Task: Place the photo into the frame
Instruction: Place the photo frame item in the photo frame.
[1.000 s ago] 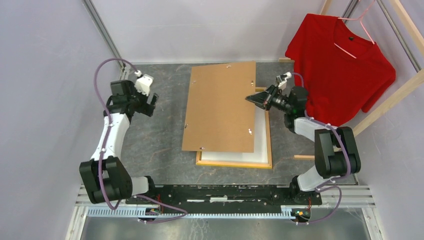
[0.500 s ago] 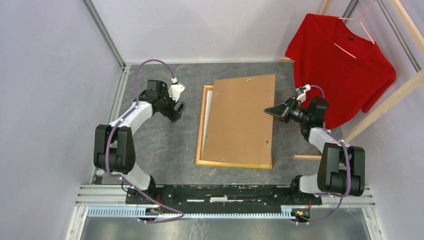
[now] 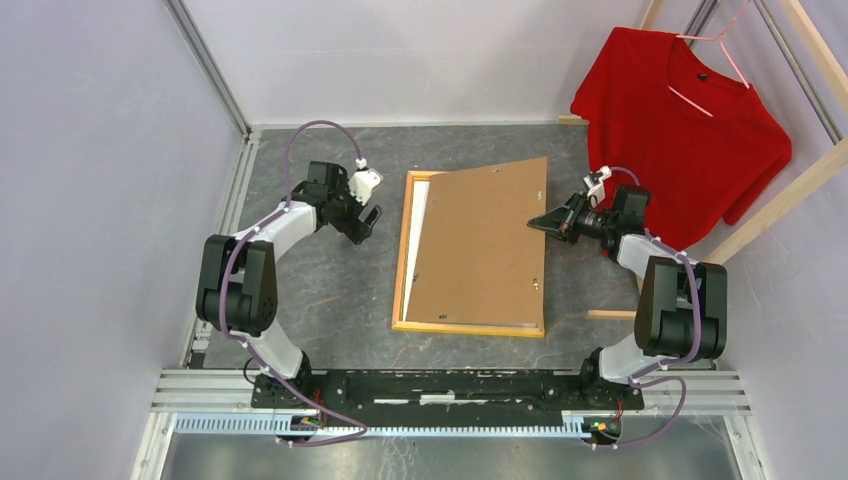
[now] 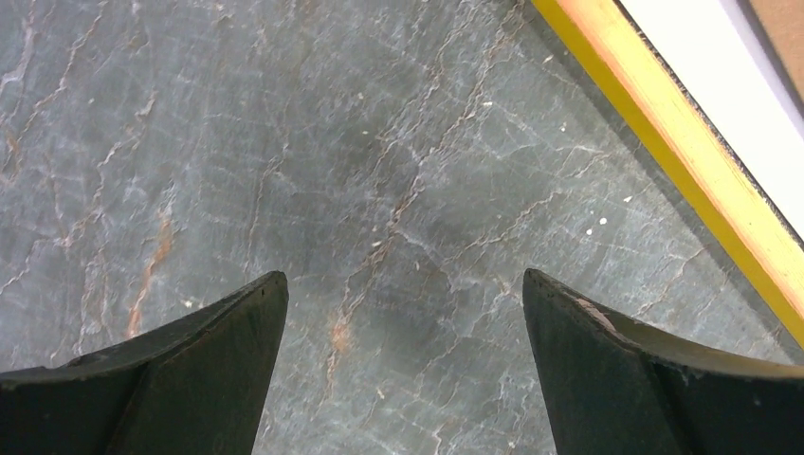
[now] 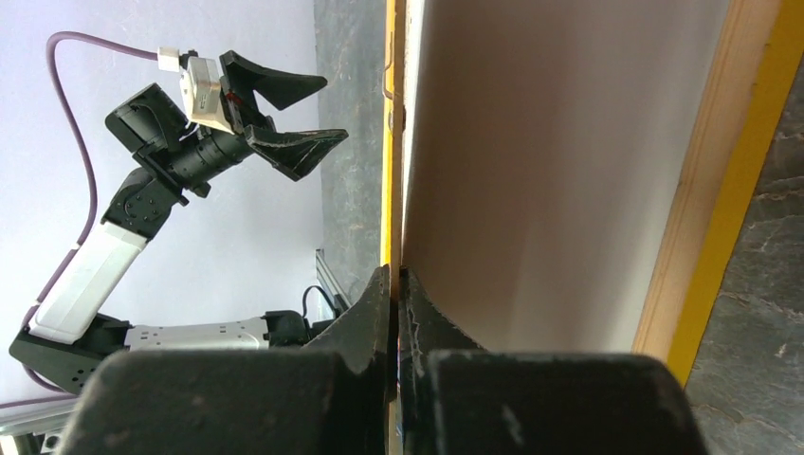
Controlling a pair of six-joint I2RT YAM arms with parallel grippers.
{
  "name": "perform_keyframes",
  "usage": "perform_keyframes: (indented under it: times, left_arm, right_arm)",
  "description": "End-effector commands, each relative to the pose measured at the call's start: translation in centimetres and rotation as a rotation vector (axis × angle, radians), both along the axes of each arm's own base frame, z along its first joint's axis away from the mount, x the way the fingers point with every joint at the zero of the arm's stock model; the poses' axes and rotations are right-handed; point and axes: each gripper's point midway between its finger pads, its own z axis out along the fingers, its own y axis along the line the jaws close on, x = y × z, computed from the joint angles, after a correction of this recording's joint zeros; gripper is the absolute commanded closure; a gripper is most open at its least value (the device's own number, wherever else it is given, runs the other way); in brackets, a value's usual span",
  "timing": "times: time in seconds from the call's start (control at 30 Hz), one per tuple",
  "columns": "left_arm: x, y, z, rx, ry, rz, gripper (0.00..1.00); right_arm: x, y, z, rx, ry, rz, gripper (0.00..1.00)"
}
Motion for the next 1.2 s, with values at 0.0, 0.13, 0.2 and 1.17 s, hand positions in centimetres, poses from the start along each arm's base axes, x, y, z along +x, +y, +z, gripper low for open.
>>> perform_keyframes:
  times: [0.0,0.13,0.2,1.17]
  left_arm:
    - [1.2,-1.3,-0.6,0.007,-0.037,-0.012,0.01]
    - [1.6,-2.5,-1.6,0.031,-0.034,-0.018,0.02]
    - [1.8,-2.8,-1.9,0.04,-0.036,-0.013,0.02]
    - [2.4,-5.8,-5.7,0.085,0.017,-0.022,0.05]
  right_arm:
    - [0.6,0.4,1.8,0.007,-0.069,0.077,1.0]
    - [0.8,0.8,1.6,0.009,-0.066,0.095,1.0]
    - [1.0,1.2,1.5,0.008,-0.065,0.104,1.0]
    - [2.5,4.7,-2.1,-0.051,-0.007,0.213,1.0]
